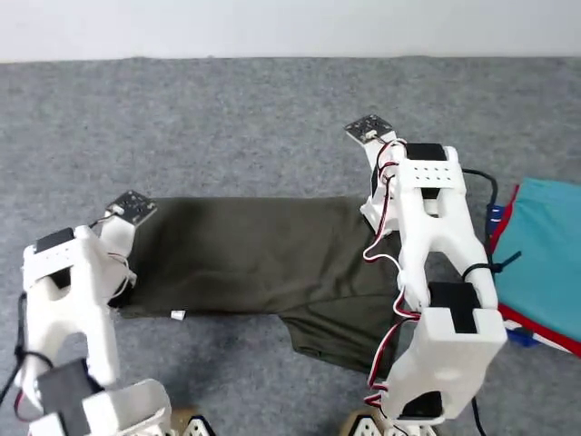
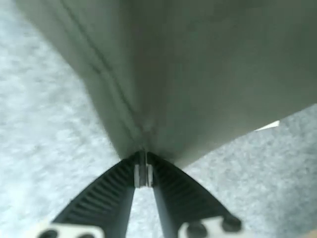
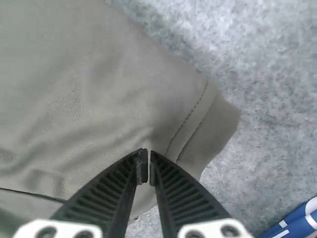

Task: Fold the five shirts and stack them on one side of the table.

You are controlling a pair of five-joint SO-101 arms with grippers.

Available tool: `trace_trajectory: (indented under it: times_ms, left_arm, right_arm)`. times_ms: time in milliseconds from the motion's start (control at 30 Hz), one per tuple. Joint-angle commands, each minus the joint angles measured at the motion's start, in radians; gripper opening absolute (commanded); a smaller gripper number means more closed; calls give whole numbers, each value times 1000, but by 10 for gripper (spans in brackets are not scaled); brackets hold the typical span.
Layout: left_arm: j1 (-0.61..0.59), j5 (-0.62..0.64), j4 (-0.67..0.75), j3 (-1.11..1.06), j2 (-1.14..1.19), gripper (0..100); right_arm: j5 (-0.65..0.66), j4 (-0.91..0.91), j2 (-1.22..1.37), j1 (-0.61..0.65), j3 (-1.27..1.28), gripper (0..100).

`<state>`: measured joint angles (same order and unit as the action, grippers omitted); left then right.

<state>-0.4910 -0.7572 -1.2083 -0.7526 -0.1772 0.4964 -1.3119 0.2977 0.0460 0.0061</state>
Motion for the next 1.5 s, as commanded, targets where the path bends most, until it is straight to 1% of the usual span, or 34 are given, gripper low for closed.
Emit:
trace_trajectory:
  times_ms: [0,167,333,400,500,567,633,767,900,1000,1133,1233,1400,1467]
  left_arm:
    - [5,-8,-12,13,-127,15]
    - [18,18,-40,24,-210,15]
    - [86,83,-97,70,-284,16]
    - [137,130,-117,90,-310,24]
    - [232,216,-123,108,-328,72]
    - [308,287,-118,114,-328,87]
    - [407,324,-120,114,-328,87]
    - [598,331,-121,108,-318,87]
    - [764,330,-137,134,-233,90]
    - [885,330,-176,194,-141,92]
    - [1034,333,-227,303,-15,137]
    - [1143,333,-238,372,68,148]
    - [1312,333,-235,423,193,148]
    - [1370,333,-236,432,247,148]
  right_arm:
    - [-8,-1,-18,8,-49,12]
    - [-12,-13,-68,8,-51,11]
    - [-9,-18,-205,18,-51,13]
    - [-11,-50,-263,19,-51,14]
    - [-14,-128,-348,12,-51,14]
    - [-14,-206,-397,1,-49,13]
    - [-14,-269,-438,-28,-49,13]
    - [-14,-349,-519,-124,-49,11]
    - [-9,-406,-582,-252,-46,11]
    - [-8,-443,-605,-357,-44,13]
    - [-8,-475,-611,-481,-44,12]
    - [-8,-478,-613,-564,-44,11]
    - [-6,-478,-613,-659,-44,11]
    - [17,-478,-613,-684,-44,11]
